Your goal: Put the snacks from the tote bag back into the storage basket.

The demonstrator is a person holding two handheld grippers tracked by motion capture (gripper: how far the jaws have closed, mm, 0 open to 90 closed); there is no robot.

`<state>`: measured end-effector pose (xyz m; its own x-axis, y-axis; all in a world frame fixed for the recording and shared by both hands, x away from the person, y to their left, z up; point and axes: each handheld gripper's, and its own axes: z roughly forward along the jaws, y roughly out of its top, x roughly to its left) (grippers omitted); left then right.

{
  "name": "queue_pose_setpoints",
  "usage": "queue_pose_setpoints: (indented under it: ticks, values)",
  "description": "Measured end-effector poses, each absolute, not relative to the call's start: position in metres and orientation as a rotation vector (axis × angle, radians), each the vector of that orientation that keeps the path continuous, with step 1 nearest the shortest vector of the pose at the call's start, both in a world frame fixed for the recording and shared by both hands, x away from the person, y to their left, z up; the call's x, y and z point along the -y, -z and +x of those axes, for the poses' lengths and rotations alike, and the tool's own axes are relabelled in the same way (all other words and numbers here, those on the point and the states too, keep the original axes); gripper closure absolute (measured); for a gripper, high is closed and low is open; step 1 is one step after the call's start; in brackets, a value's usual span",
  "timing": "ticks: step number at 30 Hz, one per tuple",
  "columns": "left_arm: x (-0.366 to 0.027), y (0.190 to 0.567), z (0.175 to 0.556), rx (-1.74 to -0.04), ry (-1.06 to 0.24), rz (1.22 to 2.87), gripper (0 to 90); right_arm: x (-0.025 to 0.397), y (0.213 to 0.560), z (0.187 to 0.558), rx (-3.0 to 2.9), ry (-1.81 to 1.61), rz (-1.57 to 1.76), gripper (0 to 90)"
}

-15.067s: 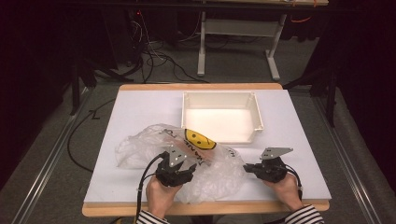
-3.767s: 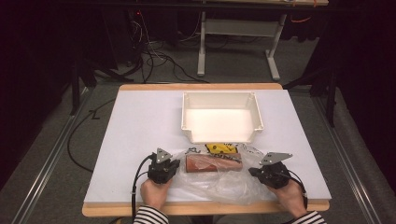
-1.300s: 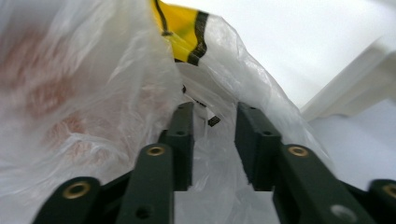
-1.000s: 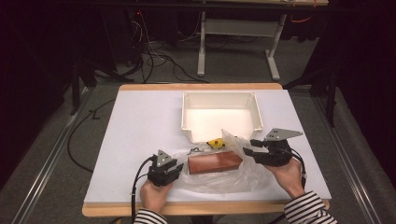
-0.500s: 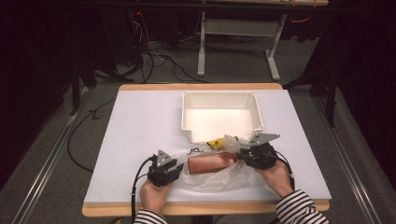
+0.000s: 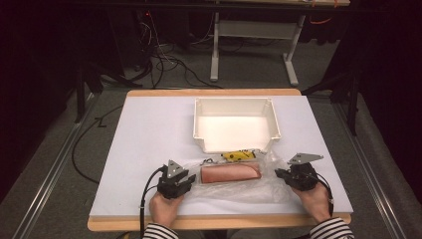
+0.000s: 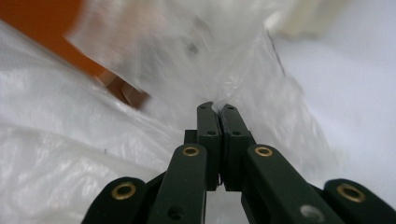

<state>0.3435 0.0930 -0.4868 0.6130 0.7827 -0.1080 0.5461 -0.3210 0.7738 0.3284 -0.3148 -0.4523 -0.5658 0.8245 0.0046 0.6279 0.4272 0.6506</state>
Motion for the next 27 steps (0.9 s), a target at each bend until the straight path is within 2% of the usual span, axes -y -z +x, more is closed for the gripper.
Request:
queue_pose_setpoints:
  ticks: [5, 7, 15, 21, 27]
  values:
    - [-0.093, 0.487, 0.344, -1.047, -0.364, 2.015, 64.2, 0.313, 0.467, 0.320, -2.376, -0.850, 1.232, 86.3]
    - [-0.093, 0.487, 0.344, -1.048, -0.361, 2.013, 64.2, 0.313, 0.466, 0.320, -2.371, -0.872, 1.235, 76.5]
    - [-0.093, 0.487, 0.344, -1.050, -0.359, 2.012, 64.2, 0.315, 0.439, 0.309, -2.287, -0.999, 1.207, 57.0]
    - [-0.093, 0.487, 0.344, -1.049, -0.359, 2.012, 64.2, 0.314, 0.413, 0.306, -2.250, -1.047, 1.165, 49.3]
    - [-0.093, 0.487, 0.344, -1.050, -0.357, 2.011, 64.2, 0.299, 0.398, 0.305, -2.252, -1.094, 1.070, 47.5]
